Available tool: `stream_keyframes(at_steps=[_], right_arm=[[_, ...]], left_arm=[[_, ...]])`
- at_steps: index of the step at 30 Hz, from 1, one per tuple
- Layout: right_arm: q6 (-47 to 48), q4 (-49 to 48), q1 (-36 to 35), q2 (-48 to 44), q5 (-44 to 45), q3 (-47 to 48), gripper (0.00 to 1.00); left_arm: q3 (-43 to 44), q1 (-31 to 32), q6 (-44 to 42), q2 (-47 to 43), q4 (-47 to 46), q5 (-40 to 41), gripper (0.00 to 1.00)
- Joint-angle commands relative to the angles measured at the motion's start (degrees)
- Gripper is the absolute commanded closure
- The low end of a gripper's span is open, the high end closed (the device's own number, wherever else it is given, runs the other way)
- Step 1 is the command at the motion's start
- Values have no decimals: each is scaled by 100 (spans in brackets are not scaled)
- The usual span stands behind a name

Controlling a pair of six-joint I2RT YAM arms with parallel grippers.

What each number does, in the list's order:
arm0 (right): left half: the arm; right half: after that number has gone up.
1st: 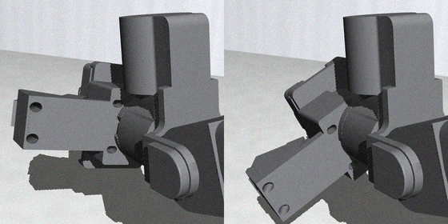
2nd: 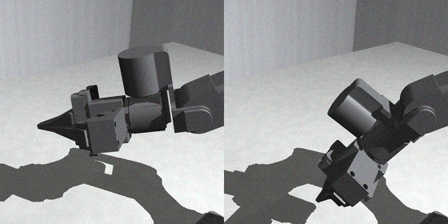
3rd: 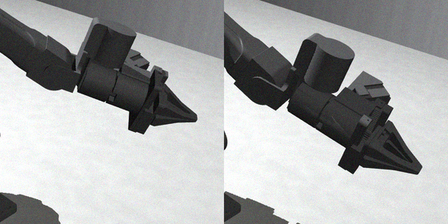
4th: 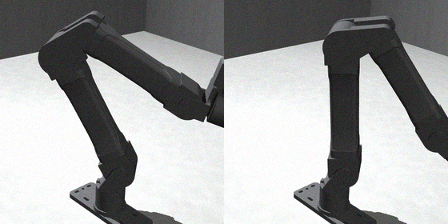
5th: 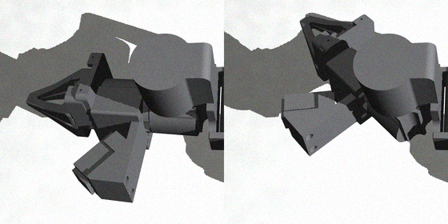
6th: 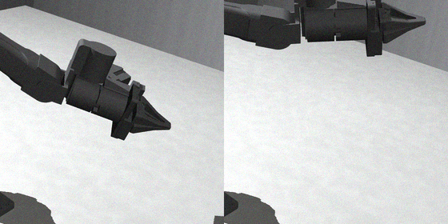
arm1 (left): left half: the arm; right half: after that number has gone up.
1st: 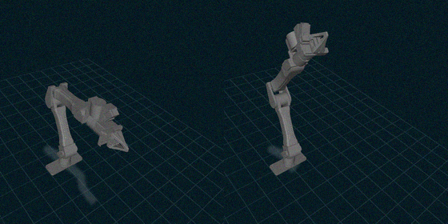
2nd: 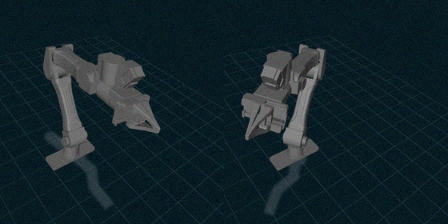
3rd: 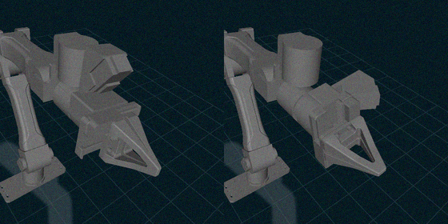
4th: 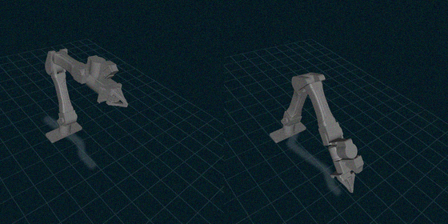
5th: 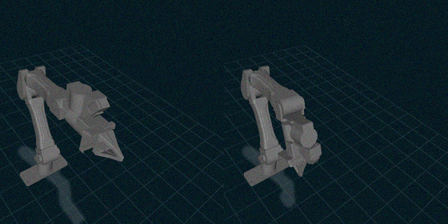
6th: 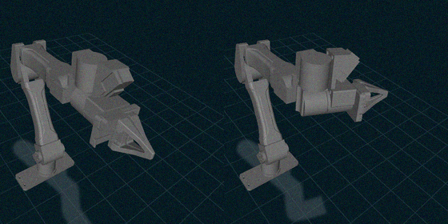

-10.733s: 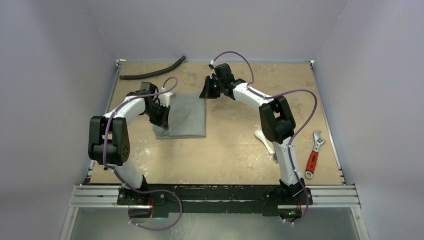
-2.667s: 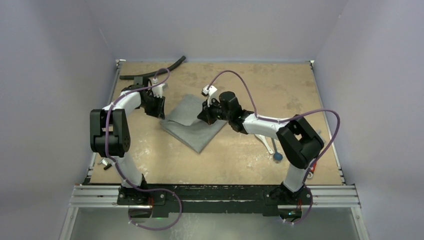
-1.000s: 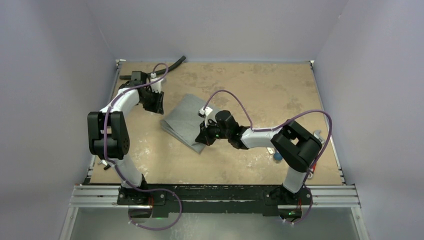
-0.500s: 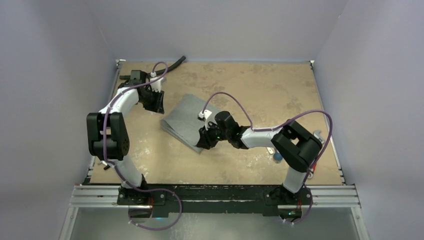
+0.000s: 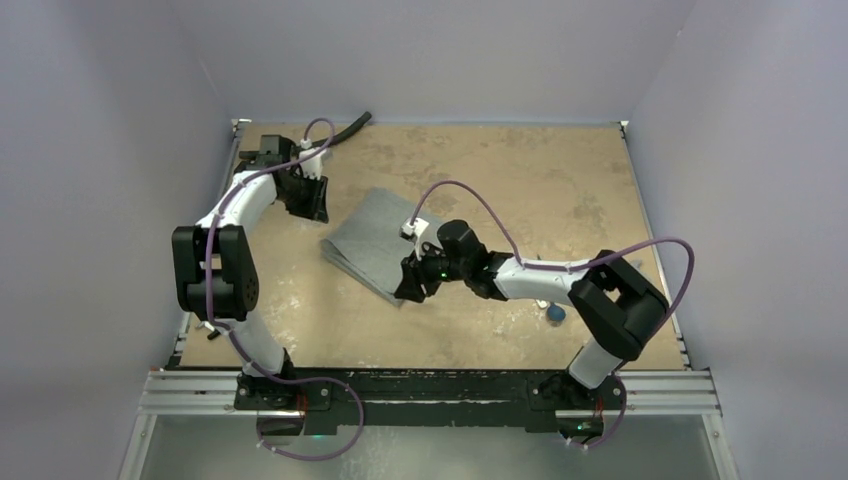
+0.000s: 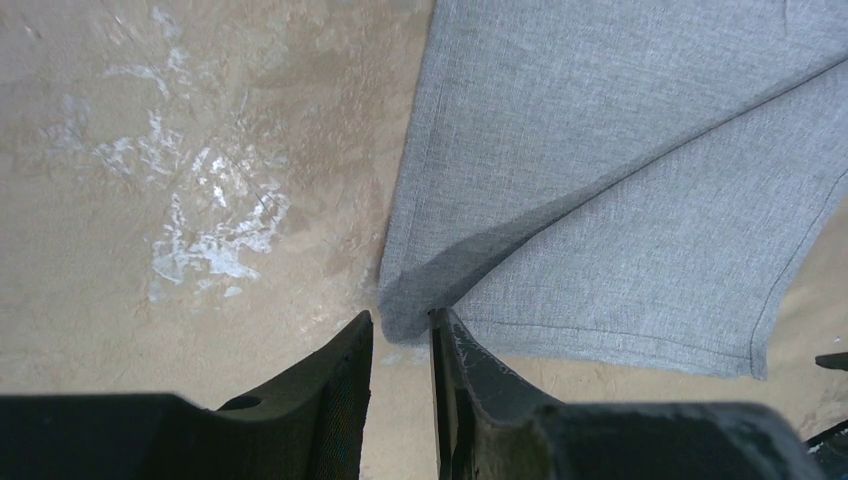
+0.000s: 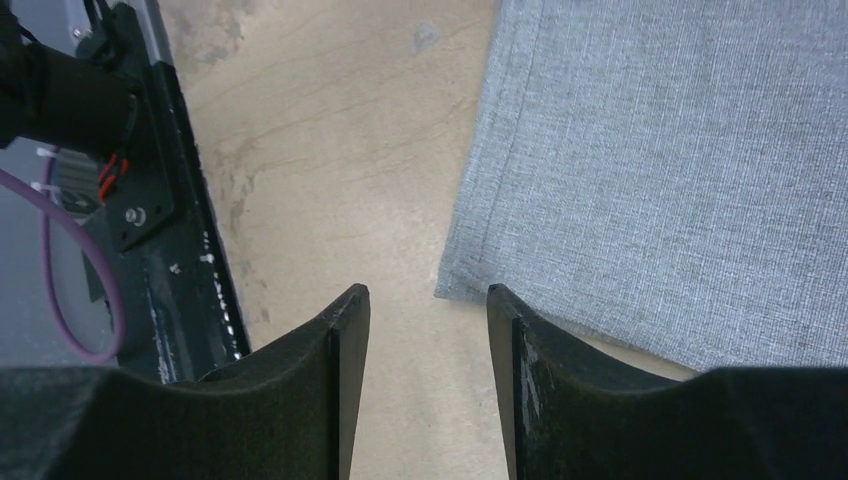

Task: Fold the napkin into a case and place the utensils inside
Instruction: Fold the top corner of the square-folded napkin at the center of the board.

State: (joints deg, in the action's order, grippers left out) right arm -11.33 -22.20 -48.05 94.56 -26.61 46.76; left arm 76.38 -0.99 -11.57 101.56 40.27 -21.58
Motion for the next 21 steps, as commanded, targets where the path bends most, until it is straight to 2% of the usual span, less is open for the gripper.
stream_keyframes(at_steps=[1,3,8,13,21], right_arm=[[-360,222,106,-234,95,324,51],[-669,206,434,-144,0,555,57],[-1557,-50,1460,403,-738,943,80],[-1913,77,1880,1195,-953,1362,100],[-2215,-345,2212,1756,-1168,1291,100]], left_arm=[[388,55,-23,-235,91,-197,73],[444,225,5,-263,103,-240,73],[268,930,73,-278,-73,-245,74],[-97,1049,13,-170,-286,-406,76],[-567,1051,-308,-180,-476,-42,80]])
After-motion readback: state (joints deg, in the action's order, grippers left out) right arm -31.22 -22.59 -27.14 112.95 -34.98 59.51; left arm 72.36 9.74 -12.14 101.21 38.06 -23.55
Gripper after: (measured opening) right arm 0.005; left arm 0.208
